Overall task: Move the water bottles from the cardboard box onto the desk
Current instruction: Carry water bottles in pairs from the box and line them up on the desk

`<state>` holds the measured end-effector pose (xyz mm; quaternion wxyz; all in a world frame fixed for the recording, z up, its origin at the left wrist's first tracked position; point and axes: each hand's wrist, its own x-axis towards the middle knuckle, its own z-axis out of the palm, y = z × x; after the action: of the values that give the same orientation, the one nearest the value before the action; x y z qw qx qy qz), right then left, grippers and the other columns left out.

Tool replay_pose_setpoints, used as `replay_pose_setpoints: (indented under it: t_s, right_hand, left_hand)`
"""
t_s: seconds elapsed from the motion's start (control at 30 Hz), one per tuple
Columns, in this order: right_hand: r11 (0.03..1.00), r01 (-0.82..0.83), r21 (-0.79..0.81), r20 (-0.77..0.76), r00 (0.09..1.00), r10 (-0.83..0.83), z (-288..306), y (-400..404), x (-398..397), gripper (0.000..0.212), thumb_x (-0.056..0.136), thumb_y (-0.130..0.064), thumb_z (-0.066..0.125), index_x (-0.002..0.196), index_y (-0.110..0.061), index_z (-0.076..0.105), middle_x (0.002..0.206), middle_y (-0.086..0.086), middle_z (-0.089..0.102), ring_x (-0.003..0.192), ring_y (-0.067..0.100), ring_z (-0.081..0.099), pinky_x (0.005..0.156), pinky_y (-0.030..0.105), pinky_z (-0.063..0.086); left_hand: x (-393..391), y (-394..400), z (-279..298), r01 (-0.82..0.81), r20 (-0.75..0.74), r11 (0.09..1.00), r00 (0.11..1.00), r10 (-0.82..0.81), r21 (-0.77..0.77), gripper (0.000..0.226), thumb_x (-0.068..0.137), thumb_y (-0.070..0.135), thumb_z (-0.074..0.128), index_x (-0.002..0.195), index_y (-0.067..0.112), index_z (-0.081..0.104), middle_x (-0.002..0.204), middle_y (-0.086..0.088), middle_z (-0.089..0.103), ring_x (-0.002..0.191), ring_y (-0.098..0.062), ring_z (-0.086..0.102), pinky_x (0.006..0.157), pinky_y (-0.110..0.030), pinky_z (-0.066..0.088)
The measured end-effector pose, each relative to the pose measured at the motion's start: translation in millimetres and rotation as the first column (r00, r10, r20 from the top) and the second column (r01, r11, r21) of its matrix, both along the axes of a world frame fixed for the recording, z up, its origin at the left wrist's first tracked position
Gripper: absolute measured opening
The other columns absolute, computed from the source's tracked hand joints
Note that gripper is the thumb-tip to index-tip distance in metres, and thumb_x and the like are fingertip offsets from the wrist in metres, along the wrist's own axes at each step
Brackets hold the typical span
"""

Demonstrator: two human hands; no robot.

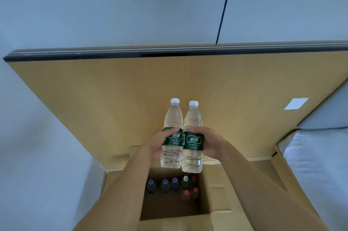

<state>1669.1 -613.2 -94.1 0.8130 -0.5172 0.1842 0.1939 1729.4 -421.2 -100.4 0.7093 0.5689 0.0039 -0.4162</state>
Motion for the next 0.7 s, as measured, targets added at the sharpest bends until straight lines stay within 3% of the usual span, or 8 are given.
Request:
replay_pose_setpoints:
  t_s: [0.13, 0.23, 0.3, 0.5, 0.6, 0.7]
  right_hand:
    - [0.994, 0.105, -0.038, 0.036, 0.994, -0.104, 2, -8, -9, 0.047, 0.091, -0.012, 0.065, 0.134, 0.005, 0.055, 0.131, 0.028, 0.061, 0.117, 0.040, 0.061, 0.107, 0.056, 0.045]
    - [0.977, 0.211, -0.025, 0.060, 0.976, -0.209, 2, -8, -20, 0.056, 0.084, -0.022, 0.073, 0.131, 0.003, 0.057, 0.128, 0.026, 0.064, 0.118, 0.041, 0.063, 0.097, 0.053, 0.053]
    - [0.971, 0.241, -0.002, 0.074, 0.968, -0.240, 2, -6, -28, 0.058, 0.084, -0.030, 0.075, 0.131, -0.002, 0.058, 0.126, 0.024, 0.066, 0.115, 0.039, 0.065, 0.088, 0.050, 0.057]
    - [0.908, 0.419, -0.002, 0.062, 0.906, -0.418, -6, 2, -56, 0.067, 0.082, -0.034, 0.080, 0.136, -0.005, 0.052, 0.127, 0.024, 0.065, 0.115, 0.041, 0.065, 0.089, 0.057, 0.055]
    - [0.868, 0.495, -0.019, 0.060, 0.868, -0.494, -6, 8, -77, 0.065, 0.080, -0.032, 0.078, 0.134, -0.004, 0.054, 0.124, 0.023, 0.067, 0.112, 0.040, 0.067, 0.088, 0.055, 0.056]
    - [0.822, 0.570, -0.019, 0.061, 0.821, -0.568, -6, 14, -101, 0.061, 0.083, -0.028, 0.075, 0.134, -0.002, 0.055, 0.127, 0.025, 0.065, 0.119, 0.043, 0.062, 0.101, 0.060, 0.049]
  left_hand:
    - [3, -11, 9, 0.062, -0.010, 0.998, 0.998, -0.062, -0.010, 0.061, 0.083, 0.030, 0.074, 0.131, -0.004, 0.057, 0.118, -0.028, 0.065, 0.101, -0.037, 0.066, 0.091, -0.053, 0.054]
    - [3, -15, 11, 0.127, -0.016, 0.991, 0.992, -0.128, -0.029, 0.063, 0.084, 0.034, 0.073, 0.133, -0.002, 0.056, 0.130, -0.032, 0.060, 0.109, -0.041, 0.064, 0.101, -0.060, 0.049]
    - [4, -17, 13, 0.188, -0.007, 0.982, 0.982, -0.188, 0.016, 0.065, 0.082, 0.039, 0.074, 0.133, 0.002, 0.058, 0.130, -0.027, 0.062, 0.109, -0.039, 0.067, 0.098, -0.061, 0.051]
    - [-5, -24, 8, 0.284, -0.010, 0.958, 0.959, -0.283, 0.044, 0.052, 0.094, 0.040, 0.066, 0.135, 0.010, 0.055, 0.131, -0.022, 0.064, 0.118, -0.042, 0.063, 0.096, -0.070, 0.047]
    - [-12, -30, 9, 0.329, -0.003, 0.944, 0.944, -0.329, 0.003, 0.054, 0.091, 0.032, 0.069, 0.135, 0.004, 0.055, 0.128, -0.025, 0.064, 0.115, -0.043, 0.065, 0.092, -0.063, 0.053]
    - [-20, -37, 3, 0.382, 0.002, 0.924, 0.924, -0.382, -0.006, 0.058, 0.087, 0.018, 0.075, 0.137, 0.002, 0.051, 0.127, -0.029, 0.063, 0.113, -0.045, 0.065, 0.093, -0.064, 0.052]
